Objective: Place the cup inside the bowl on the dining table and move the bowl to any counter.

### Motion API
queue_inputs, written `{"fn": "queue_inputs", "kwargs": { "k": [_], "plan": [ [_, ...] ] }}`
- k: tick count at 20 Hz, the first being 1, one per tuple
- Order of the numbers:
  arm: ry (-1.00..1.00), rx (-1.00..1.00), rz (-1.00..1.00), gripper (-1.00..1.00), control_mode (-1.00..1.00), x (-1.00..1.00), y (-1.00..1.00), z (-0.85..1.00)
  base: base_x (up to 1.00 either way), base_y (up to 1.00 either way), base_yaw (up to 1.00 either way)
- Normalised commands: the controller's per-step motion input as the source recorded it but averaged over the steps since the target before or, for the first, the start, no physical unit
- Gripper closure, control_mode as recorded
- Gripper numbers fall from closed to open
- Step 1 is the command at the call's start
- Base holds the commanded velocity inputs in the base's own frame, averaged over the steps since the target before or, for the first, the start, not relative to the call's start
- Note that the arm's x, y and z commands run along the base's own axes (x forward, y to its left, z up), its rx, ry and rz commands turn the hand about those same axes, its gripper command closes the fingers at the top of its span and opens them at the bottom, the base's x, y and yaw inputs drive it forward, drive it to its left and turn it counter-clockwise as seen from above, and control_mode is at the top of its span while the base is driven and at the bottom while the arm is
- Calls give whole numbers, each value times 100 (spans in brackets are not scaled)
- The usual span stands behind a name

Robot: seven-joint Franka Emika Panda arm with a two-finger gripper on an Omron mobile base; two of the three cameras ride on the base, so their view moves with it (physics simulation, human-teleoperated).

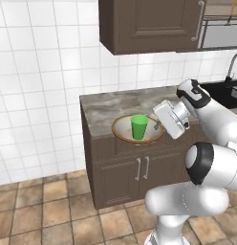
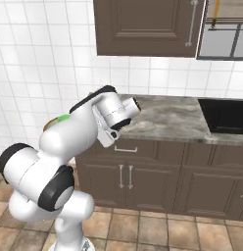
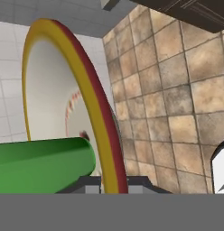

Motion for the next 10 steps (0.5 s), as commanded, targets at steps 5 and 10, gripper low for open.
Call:
{"fn": "queue_inputs", "kwargs": {
  "k": [5, 10],
  "plan": [
    [0, 0, 0, 100, 100, 0, 0, 0, 37, -44, 0],
    [0, 0, 0, 100, 100, 0, 0, 0, 50, -29, 0]
  ]
}}
